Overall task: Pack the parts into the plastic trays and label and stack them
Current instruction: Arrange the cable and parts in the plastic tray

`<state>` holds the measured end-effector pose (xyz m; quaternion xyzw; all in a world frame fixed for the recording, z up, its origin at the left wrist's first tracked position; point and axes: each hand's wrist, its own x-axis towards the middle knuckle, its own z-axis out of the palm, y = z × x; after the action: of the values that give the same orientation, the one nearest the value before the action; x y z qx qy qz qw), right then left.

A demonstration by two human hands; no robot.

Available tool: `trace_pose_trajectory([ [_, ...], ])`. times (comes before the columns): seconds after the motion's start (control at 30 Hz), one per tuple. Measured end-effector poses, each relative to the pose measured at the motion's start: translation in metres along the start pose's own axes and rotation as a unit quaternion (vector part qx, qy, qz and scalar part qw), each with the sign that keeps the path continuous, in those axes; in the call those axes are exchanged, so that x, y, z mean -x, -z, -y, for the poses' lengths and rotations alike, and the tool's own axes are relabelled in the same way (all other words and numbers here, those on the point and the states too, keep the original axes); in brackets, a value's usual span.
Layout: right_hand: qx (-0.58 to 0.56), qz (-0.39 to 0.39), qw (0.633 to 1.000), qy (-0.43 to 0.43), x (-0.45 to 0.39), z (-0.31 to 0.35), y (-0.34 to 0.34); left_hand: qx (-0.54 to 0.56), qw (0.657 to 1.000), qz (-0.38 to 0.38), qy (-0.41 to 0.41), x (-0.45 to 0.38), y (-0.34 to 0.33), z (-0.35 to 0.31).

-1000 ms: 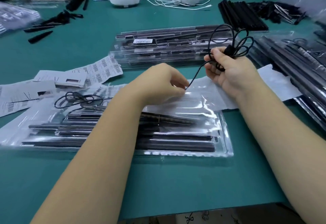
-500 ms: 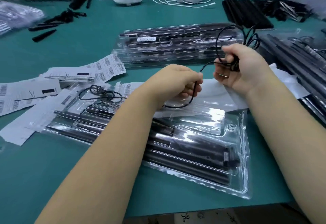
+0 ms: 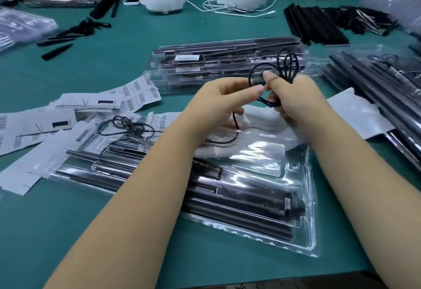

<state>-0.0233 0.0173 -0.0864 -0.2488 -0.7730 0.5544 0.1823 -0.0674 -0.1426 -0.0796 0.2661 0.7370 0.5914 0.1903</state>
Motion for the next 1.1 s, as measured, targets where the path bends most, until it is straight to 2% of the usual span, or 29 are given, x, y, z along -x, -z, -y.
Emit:
trace_pose_trajectory([
  [0.1, -0.007, 0.014, 0.999, 0.037, 0.003, 0.003, -0.005, -0.015, 0.992, -0.108, -0.071, -0.003, -0.008, 0.001],
  [0.17, -0.021, 0.063, 0.996, 0.066, 0.006, 0.006, -0.002, 0.002, 0.982, -0.156, -0.106, -0.005, -0.009, 0.001],
  [0.23, -0.026, 0.146, 0.984, 0.100, 0.010, 0.009, 0.003, 0.033, 0.983, -0.141, -0.117, -0.005, -0.005, 0.002],
  [0.3, -0.001, 0.236, 0.964, 0.124, 0.013, 0.009, 0.007, 0.045, 0.988, -0.089, -0.115, -0.003, -0.002, 0.002],
  [0.37, 0.040, 0.274, 0.952, 0.132, 0.015, 0.010, 0.008, 0.058, 0.990, -0.047, -0.119, -0.002, -0.003, 0.002],
  [0.47, 0.070, 0.255, 0.953, 0.148, 0.018, 0.011, 0.007, 0.074, 0.989, -0.035, -0.122, -0.001, -0.004, 0.002],
  [0.57, 0.040, 0.241, 0.958, 0.151, 0.022, 0.013, 0.002, 0.093, 0.986, -0.007, -0.141, 0.001, -0.001, 0.001],
  [0.63, 0.006, 0.193, 0.971, 0.141, 0.020, 0.013, -0.001, 0.046, 0.989, 0.001, -0.140, 0.003, -0.008, -0.001],
  [0.77, 0.016, 0.133, 0.977, 0.165, 0.016, 0.011, -0.004, -0.097, 0.987, -0.082, -0.101, 0.005, -0.028, -0.001],
  [0.87, 0.037, 0.115, 0.975, 0.188, 0.014, 0.008, -0.004, -0.150, 0.985, -0.025, -0.083, 0.004, -0.012, -0.002],
  [0.97, 0.026, 0.096, 0.982, 0.162, 0.012, 0.007, -0.002, -0.237, 0.970, 0.008, -0.056, 0.000, 0.004, 0.002],
  [1.1, 0.051, 0.111, 0.983, 0.135, 0.012, 0.008, -0.002, -0.170, 0.984, 0.054, -0.002, 0.001, 0.009, 0.005],
])
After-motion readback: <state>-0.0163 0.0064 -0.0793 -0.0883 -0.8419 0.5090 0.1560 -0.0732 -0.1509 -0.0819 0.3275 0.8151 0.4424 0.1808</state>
